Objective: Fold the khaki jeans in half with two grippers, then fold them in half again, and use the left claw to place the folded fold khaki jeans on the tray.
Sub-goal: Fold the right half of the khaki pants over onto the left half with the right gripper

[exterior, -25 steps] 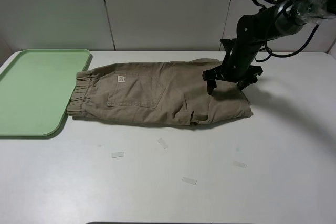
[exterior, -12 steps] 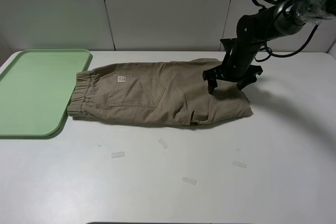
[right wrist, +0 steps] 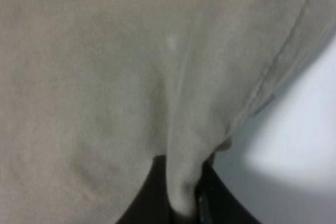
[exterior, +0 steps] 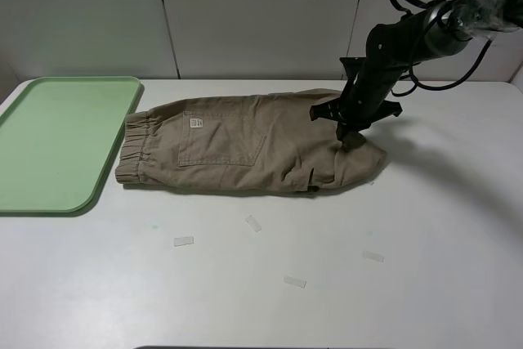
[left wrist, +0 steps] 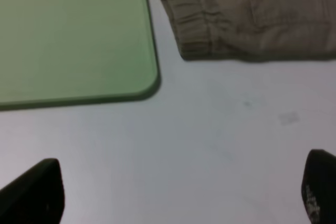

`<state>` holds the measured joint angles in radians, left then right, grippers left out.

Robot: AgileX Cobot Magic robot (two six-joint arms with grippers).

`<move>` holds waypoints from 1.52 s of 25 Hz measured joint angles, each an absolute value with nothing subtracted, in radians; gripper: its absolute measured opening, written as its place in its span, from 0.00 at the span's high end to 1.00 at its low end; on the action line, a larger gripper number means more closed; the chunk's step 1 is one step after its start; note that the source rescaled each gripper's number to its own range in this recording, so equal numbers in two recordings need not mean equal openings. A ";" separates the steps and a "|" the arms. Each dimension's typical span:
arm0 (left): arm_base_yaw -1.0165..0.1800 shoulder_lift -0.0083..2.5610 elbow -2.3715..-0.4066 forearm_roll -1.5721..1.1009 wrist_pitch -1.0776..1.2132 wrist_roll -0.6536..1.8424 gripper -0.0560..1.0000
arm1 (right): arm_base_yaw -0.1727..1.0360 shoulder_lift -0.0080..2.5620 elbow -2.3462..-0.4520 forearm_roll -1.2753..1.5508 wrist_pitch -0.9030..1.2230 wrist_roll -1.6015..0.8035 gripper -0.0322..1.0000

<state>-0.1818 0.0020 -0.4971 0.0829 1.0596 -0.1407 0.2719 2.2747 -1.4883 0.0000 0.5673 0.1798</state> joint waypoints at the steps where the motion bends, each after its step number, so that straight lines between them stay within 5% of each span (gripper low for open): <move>1: -0.156 -0.002 -0.497 0.083 1.061 -0.141 0.10 | 0.272 2.275 -1.488 0.000 0.567 0.180 0.93; 11: 0.062 -0.007 -0.497 0.084 1.062 -0.141 0.10 | 0.272 2.232 -1.481 -0.072 0.652 0.181 0.93; 31: 0.069 -0.007 -0.497 0.084 1.062 -0.141 0.10 | 0.206 1.868 -1.470 -0.561 1.015 0.202 0.93; 38: 0.069 -0.007 -0.497 0.084 1.062 -0.141 0.10 | 0.192 1.859 -1.538 -0.534 1.115 0.162 0.93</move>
